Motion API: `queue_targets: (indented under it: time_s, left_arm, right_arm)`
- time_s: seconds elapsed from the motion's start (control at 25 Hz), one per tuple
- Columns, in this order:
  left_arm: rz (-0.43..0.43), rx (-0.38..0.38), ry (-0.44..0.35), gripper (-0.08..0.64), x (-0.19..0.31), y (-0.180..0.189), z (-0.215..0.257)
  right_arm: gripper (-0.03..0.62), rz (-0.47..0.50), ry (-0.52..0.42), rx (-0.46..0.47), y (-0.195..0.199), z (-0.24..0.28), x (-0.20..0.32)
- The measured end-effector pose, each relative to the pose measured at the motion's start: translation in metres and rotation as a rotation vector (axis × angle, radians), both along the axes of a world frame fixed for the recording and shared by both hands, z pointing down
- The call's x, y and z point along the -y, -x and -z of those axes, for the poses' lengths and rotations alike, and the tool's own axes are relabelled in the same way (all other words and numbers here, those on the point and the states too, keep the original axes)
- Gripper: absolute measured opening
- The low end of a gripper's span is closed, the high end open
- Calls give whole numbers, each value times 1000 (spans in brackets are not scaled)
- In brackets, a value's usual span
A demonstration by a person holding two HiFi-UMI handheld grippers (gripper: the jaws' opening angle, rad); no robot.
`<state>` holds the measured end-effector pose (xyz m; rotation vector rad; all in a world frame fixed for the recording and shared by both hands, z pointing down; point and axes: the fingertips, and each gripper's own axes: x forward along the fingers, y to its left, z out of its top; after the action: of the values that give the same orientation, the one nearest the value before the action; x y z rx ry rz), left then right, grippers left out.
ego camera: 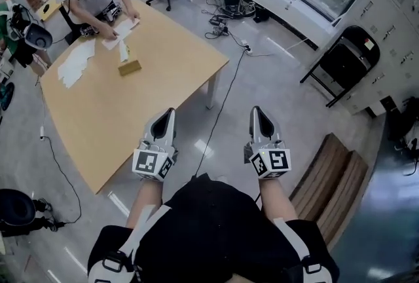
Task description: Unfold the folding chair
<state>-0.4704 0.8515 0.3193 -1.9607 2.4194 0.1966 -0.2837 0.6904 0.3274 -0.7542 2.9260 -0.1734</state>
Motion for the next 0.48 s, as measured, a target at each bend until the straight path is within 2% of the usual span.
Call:
queue_targets:
  time_s: [0.28,0.48]
  left_arm:
    - [-184,-5,5,3,55,-23,-9]
    - [-324,1,-7,3,87,-59,-15]
  right_arm:
    - [5,-180,2,6,-51,-5,17]
    - [5,-310,11,7,-99,-10,23]
